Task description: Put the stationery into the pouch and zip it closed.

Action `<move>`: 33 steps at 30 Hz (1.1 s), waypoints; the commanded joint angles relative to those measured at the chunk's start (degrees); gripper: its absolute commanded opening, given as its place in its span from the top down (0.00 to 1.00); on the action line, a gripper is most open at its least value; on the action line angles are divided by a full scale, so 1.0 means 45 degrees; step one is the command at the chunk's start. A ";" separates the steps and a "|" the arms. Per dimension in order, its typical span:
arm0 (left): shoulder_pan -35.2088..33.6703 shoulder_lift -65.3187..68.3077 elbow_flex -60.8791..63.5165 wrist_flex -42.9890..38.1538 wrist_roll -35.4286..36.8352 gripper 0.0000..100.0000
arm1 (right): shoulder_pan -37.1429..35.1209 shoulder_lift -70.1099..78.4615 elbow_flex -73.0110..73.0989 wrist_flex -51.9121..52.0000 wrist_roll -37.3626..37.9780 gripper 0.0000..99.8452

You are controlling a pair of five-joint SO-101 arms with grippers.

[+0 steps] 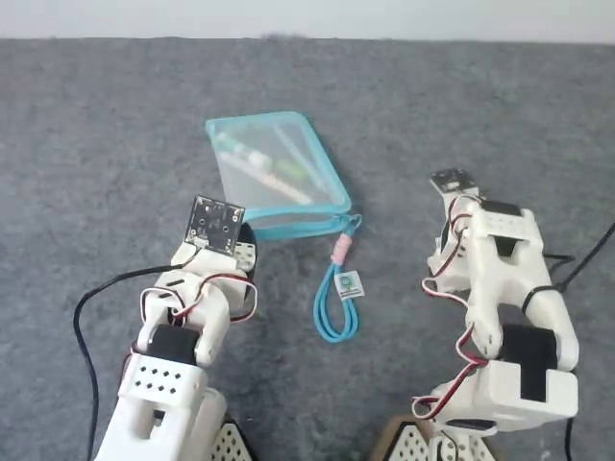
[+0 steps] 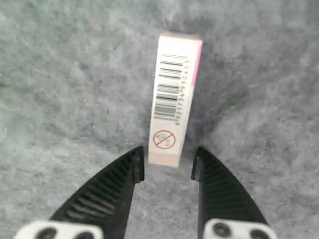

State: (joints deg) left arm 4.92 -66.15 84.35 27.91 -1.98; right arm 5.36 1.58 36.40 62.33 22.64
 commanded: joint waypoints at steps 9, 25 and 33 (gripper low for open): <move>-0.0039 -0.0039 -0.0166 -0.0078 -0.0078 0.99 | 0.0029 -0.0205 0.0332 -0.0752 -0.0293 0.99; 0.0039 -0.0039 -0.0127 -0.0078 -0.0078 0.99 | -0.2589 -0.9661 0.0332 0.4269 0.0332 0.99; 0.0039 -0.0039 -0.0107 -0.0078 -0.0059 0.99 | -0.7726 -1.1595 0.0020 0.5284 0.0391 0.99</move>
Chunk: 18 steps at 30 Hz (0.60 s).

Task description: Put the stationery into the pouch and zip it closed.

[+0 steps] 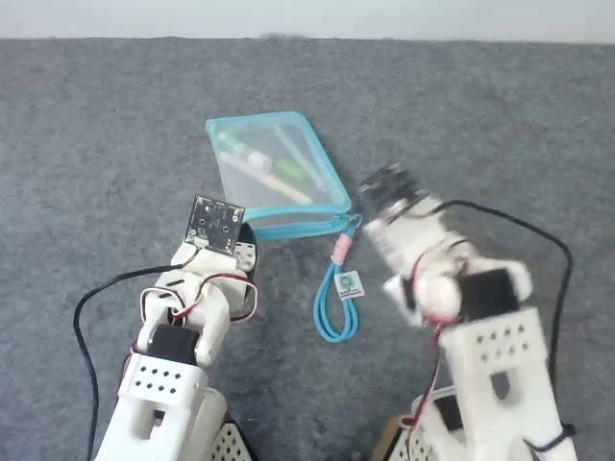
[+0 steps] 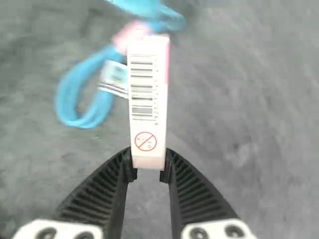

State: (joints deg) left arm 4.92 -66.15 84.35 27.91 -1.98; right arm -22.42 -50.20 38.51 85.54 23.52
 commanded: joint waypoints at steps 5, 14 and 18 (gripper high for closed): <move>0.0039 -0.0039 -0.0107 -0.0078 -0.0059 0.99 | -0.2491 0.2569 -0.1954 -0.0029 0.0176 0.99; 0.0039 -0.0039 -0.0107 -0.0078 -0.0059 0.99 | -0.2510 0.9016 -0.7287 0.0596 -0.0801 0.99; 0.0059 -0.0039 -0.0107 -0.0078 -0.0059 0.99 | -0.2530 1.1399 -0.9651 0.1514 -0.1094 0.99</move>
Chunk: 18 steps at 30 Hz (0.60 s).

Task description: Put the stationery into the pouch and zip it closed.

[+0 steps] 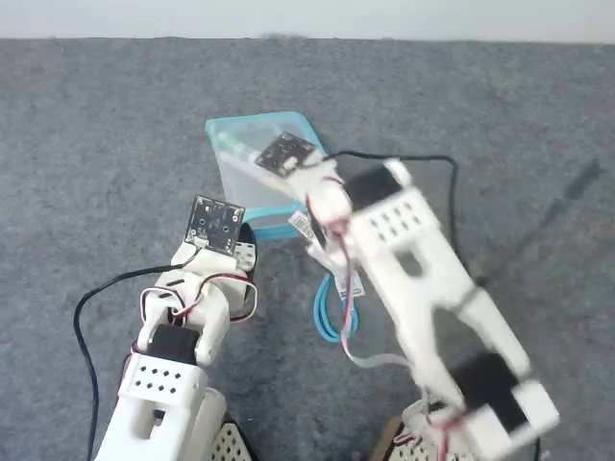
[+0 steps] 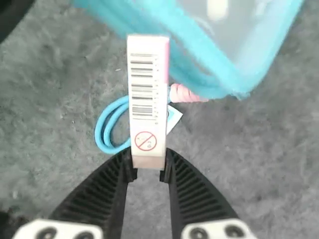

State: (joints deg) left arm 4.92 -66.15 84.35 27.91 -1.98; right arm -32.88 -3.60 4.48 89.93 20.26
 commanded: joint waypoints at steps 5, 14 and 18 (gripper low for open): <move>0.0059 -0.0039 -0.0107 -0.0078 -0.0059 0.99 | -0.0205 0.3409 -0.5021 0.1631 -0.0840 0.99; 0.0254 -0.0039 -0.0107 -0.0078 -0.0098 0.99 | -0.1026 0.6203 -0.9748 0.2803 -0.1524 0.99; 0.0860 -0.0039 0.0107 -0.0059 -0.0137 0.99 | -0.1709 0.6730 -1.0647 0.2764 -0.1524 0.99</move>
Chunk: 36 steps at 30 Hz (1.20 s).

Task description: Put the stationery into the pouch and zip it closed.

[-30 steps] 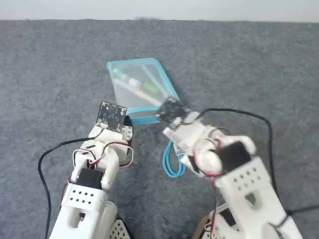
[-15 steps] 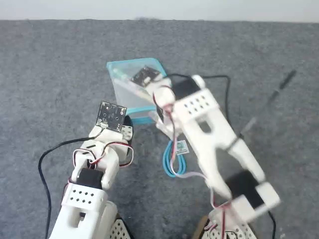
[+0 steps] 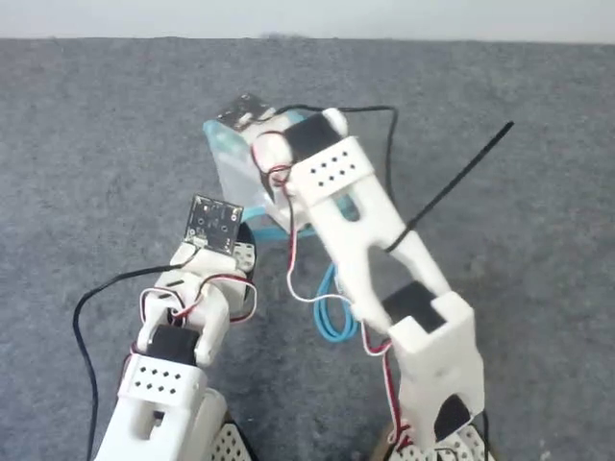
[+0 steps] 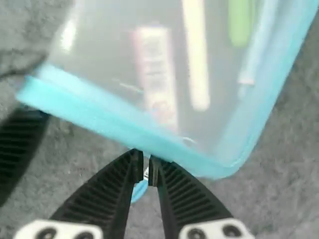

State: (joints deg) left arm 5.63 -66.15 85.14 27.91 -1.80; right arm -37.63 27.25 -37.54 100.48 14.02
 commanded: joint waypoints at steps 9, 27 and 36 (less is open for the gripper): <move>0.0684 -0.0039 -0.0068 -0.0078 -0.0176 0.99 | -0.0498 -0.0303 -0.2422 0.0459 -0.0137 0.80; 0.0664 -0.0039 -0.0088 -0.0078 -0.0156 0.99 | 0.2647 -0.7785 0.4923 -0.1788 -0.0703 0.85; 0.0293 -0.0039 -0.0127 -0.0078 -0.0098 0.99 | 0.2979 -1.2513 1.5668 -0.9074 -0.0430 0.85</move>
State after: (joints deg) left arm 6.95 -66.15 86.20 27.91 -2.33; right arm -25.14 -22.68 21.36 69.36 11.47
